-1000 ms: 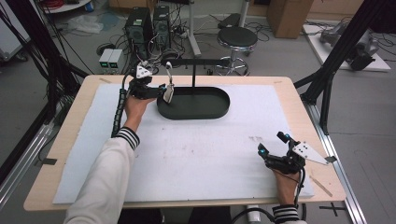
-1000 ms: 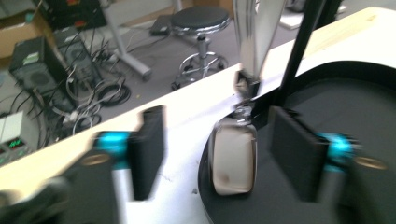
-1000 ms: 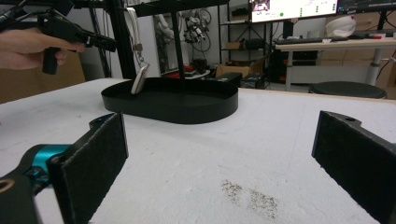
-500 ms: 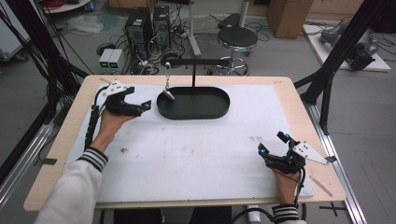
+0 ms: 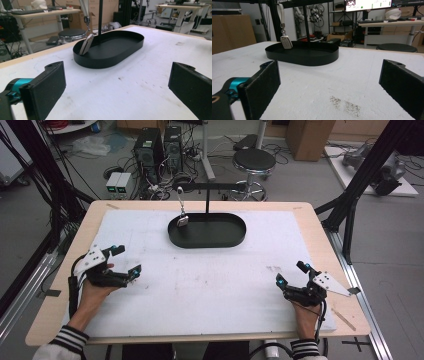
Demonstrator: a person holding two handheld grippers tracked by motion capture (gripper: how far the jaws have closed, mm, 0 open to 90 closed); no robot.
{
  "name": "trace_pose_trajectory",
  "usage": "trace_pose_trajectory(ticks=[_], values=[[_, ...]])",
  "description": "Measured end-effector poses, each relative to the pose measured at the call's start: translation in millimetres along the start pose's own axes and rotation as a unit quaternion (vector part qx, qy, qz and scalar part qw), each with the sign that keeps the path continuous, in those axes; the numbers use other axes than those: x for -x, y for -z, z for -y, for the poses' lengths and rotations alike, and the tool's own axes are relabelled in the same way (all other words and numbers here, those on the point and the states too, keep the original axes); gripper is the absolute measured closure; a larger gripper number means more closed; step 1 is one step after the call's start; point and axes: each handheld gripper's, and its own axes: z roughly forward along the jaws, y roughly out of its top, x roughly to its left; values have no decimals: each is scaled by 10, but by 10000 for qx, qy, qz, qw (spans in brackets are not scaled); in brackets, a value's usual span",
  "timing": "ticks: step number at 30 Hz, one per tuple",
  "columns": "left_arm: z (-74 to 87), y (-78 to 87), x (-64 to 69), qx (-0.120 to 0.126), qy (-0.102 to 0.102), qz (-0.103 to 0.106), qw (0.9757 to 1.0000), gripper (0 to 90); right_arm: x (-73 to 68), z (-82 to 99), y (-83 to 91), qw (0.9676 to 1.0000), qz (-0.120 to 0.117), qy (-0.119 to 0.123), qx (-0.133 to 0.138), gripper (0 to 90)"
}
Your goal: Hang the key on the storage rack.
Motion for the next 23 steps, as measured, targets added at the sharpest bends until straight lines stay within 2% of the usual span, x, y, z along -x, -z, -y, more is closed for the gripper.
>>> trace_pose_trajectory(ticks=[3, 5, 9, 12, 16, 18, 20, 23], values=[[124, 159, 67, 104, 9, -138, 9999, 17, -1, -1, -3, 10000, -2, -22, -20, 25], [142, 183, 76, 96, -14, -160, 9998, 17, -1, -1, -4, 10000, 0, -15, -20, 25], [221, 261, 108, 271, 96, -160, 9995, 17, 0, -1, -6, 10000, 14, -36, -5, 25], [284, 277, 125, 320, 123, -191, 9992, 17, -2, -1, -4, 10000, 14, -38, -27, 25], [302, 314, 135, 512, 115, -298, 9982, 17, -1, 0, -6, 10000, 6, -15, -13, 25], [304, 310, 136, 511, 140, -337, 9980, 17, -6, -1, -9, 10000, 23, 25, -3, 24], [310, 321, 151, 564, 42, -327, 9979, 17, -7, 0, -12, 10000, 22, 52, 12, 25], [313, 325, 159, 592, 18, -342, 9977, 17, -7, -1, -11, 10000, 22, 46, 19, 25]])
